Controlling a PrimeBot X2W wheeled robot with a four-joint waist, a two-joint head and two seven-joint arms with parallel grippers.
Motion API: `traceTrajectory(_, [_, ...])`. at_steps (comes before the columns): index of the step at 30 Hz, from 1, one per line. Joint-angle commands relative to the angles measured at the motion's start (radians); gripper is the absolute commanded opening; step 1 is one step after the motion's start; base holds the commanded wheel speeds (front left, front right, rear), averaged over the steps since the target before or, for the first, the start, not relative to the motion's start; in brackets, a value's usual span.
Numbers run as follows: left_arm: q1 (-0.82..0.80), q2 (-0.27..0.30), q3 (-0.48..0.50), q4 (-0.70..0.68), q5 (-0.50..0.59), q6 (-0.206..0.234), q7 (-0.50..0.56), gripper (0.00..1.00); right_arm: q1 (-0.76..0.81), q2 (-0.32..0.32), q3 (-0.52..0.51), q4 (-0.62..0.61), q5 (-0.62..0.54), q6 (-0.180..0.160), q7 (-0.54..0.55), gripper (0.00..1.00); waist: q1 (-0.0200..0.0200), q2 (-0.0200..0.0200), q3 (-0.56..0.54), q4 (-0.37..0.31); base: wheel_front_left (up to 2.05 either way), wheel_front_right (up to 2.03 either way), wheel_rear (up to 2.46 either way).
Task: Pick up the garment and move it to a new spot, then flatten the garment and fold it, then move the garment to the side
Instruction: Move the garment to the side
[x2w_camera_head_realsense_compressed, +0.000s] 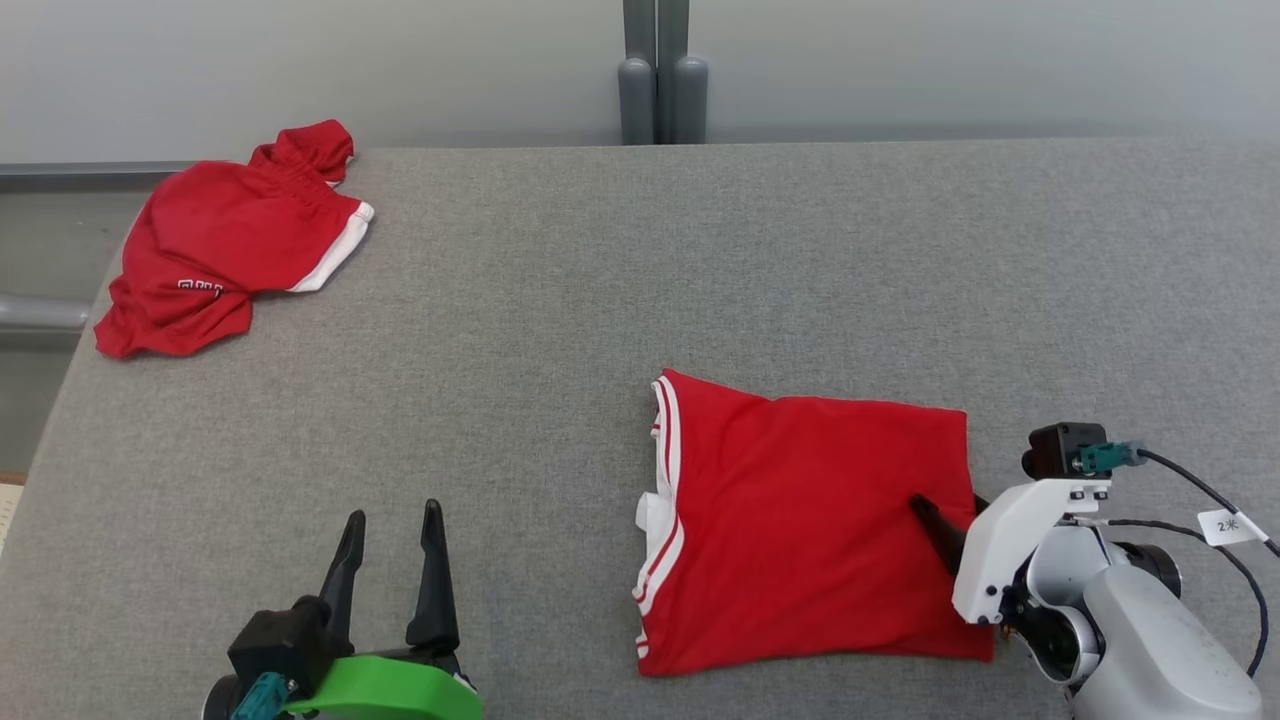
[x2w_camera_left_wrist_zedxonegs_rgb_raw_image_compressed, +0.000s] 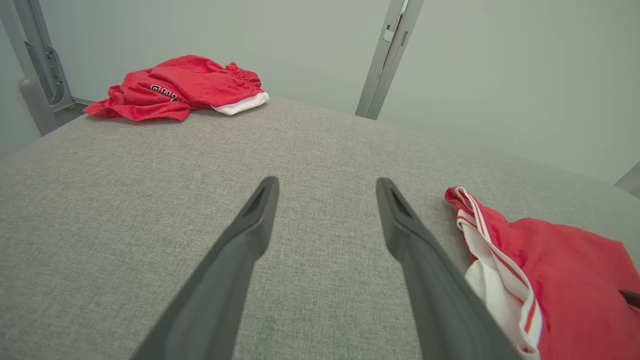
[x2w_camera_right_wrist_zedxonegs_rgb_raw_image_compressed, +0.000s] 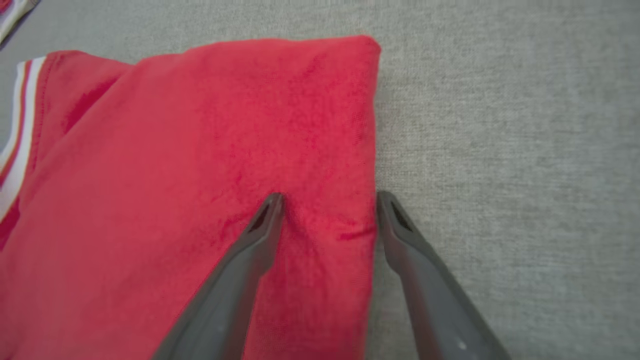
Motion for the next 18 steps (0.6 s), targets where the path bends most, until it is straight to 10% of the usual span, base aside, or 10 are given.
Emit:
traceTrajectory(1, [-0.015,0.0,0.004,0.0,0.007,-0.003,0.0,1.0,-0.012,-0.005,0.019,0.016,0.015,0.0,-0.006,0.32,0.0,0.0,0.002,-0.003,0.0,0.0,0.0])
traceTrajectory(3, [-0.014,-0.001,0.004,0.0,0.009,-0.004,0.0,1.0,-0.031,-0.012,0.046,0.026,0.03,0.0,-0.02,0.0,0.0,0.0,0.004,-0.01,0.0,0.0,0.0])
traceTrajectory(18, [-0.053,0.002,-0.006,-0.029,0.051,-0.019,0.0,1.0,-0.209,-0.118,0.056,0.085,0.021,0.0,-0.171,0.0,0.0,0.0,0.066,-0.219,0.0,0.0,0.0])
